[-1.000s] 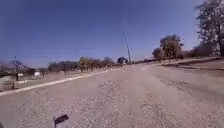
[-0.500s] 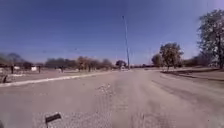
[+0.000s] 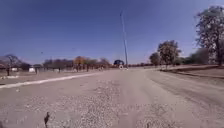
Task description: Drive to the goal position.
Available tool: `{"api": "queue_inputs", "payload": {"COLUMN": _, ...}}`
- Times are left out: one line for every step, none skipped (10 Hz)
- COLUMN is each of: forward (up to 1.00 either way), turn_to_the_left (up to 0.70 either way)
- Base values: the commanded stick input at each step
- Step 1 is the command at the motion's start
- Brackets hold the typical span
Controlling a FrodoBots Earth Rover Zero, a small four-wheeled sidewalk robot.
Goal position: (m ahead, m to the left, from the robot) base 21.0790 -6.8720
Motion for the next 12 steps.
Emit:
{"api": "queue_inputs", "payload": {"forward": 0.50, "turn_to_the_left": -0.07}}
{"api": "queue_inputs", "payload": {"forward": 0.50, "turn_to_the_left": -0.48}}
{"api": "queue_inputs", "payload": {"forward": 0.50, "turn_to_the_left": -0.50}}
{"api": "queue_inputs", "payload": {"forward": 0.50, "turn_to_the_left": -0.50}}
{"api": "queue_inputs", "payload": {"forward": 0.50, "turn_to_the_left": -0.41}}
{"api": "queue_inputs", "payload": {"forward": 0.50, "turn_to_the_left": -0.16}}
{"api": "queue_inputs", "payload": {"forward": 0.50, "turn_to_the_left": -0.01}}
{"api": "queue_inputs", "payload": {"forward": 0.50, "turn_to_the_left": 0.00}}
{"api": "queue_inputs", "payload": {"forward": 0.50, "turn_to_the_left": 0.00}}
{"api": "queue_inputs", "payload": {"forward": 0.50, "turn_to_the_left": 0.00}}
{"api": "queue_inputs", "payload": {"forward": 0.50, "turn_to_the_left": 0.00}}
{"api": "queue_inputs", "payload": {"forward": 0.50, "turn_to_the_left": 0.00}}
